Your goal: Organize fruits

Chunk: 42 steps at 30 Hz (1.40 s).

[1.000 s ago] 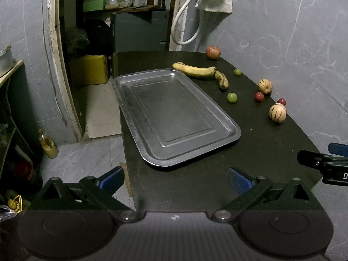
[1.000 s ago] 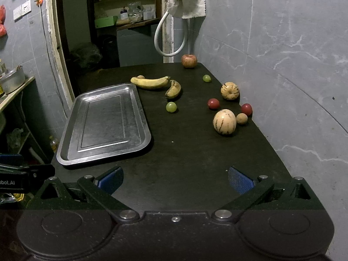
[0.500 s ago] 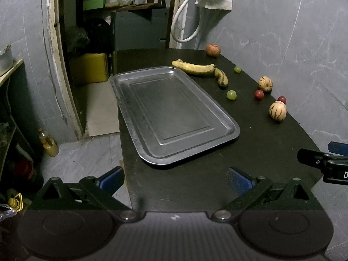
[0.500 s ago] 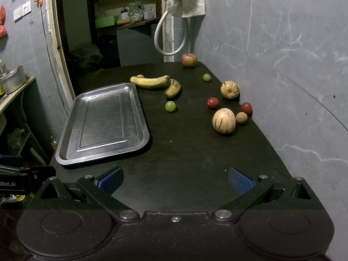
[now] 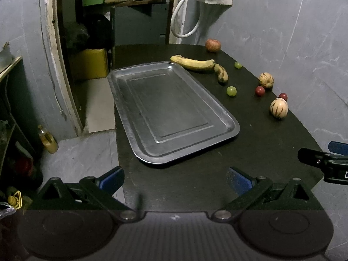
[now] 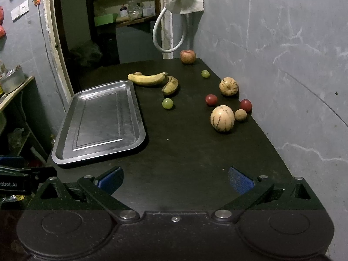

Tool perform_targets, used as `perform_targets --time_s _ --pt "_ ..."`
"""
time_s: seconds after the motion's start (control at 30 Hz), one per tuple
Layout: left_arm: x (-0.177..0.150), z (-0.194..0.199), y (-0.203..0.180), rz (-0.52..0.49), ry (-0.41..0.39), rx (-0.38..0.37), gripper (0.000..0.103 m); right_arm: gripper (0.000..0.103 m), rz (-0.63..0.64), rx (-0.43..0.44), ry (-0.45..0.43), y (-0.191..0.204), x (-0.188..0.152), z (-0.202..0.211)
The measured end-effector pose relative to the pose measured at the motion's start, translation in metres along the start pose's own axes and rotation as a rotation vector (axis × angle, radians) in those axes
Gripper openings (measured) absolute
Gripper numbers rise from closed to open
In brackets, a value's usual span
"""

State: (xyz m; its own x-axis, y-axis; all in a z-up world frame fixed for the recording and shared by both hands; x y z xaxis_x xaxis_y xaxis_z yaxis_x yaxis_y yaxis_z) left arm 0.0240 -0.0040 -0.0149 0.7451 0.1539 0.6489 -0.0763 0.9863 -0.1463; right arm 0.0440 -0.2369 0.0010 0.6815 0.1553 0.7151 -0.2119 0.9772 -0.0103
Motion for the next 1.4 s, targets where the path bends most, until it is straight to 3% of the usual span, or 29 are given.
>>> perform_targets --time_s 1.03,1.4 --pt "0.016 -0.049 -0.009 -0.007 0.14 -0.007 0.102 0.102 0.006 -0.005 0.096 -0.019 0.011 -0.039" --pt "0.056 -0.078 -0.028 -0.032 0.18 -0.014 0.102 0.102 -0.011 -0.034 0.044 -0.037 0.027 -0.069"
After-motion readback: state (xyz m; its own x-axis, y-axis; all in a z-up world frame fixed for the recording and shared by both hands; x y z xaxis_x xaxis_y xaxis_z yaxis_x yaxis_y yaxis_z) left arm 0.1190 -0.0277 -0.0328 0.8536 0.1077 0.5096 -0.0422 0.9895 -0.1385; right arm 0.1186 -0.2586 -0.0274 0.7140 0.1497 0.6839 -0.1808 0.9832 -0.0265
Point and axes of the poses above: each gripper's, at about its wrist camera, not at the fingertips, and z roughly against the way its jaws point, y to its left, x to its top, the point moved 1 cm from there along -z, roughly the way its jaws point, and after that the axes turned 3 degrees about -x, right-handed, at the moved point
